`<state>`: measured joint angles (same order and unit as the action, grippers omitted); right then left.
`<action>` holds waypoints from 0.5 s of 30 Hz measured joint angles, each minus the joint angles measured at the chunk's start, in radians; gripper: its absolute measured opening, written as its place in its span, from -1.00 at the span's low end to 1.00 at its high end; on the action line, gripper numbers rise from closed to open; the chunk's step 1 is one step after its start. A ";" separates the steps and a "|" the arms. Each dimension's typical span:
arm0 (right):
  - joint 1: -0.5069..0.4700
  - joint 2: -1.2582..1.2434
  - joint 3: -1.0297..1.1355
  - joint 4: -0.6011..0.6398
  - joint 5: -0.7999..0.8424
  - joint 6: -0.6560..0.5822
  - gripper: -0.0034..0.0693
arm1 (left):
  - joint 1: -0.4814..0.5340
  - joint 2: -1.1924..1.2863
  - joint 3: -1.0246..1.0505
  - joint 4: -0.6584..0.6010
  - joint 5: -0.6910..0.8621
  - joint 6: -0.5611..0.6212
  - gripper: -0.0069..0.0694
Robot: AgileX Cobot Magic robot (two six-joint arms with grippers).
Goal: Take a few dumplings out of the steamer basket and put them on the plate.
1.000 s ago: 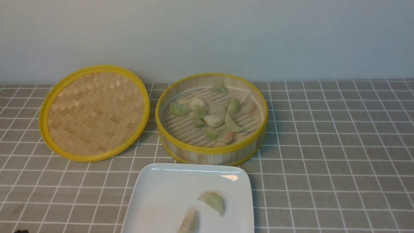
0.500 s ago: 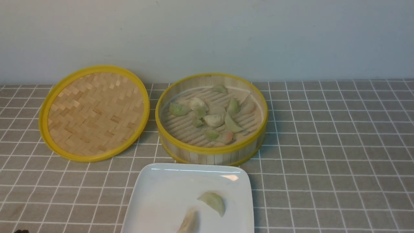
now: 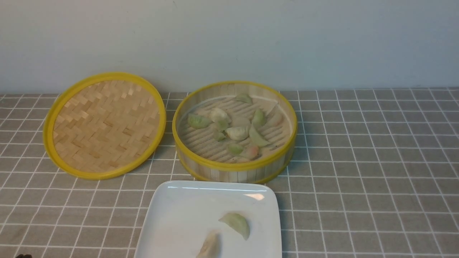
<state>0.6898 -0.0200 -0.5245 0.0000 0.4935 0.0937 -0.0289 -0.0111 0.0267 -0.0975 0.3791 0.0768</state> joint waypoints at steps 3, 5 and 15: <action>-0.041 0.000 0.064 -0.016 -0.026 -0.002 -0.95 | 0.000 0.000 0.000 0.000 0.000 0.000 -0.83; -0.121 0.000 0.105 -0.023 -0.032 -0.002 -0.95 | 0.000 0.000 0.000 -0.001 0.000 0.000 -0.83; -0.627 0.000 0.430 -0.044 -0.035 -0.002 -0.95 | 0.000 0.000 0.000 -0.002 0.000 0.000 -0.83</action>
<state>0.0627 -0.0200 -0.0944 -0.0436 0.4585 0.0914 -0.0289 -0.0111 0.0267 -0.0995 0.3791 0.0768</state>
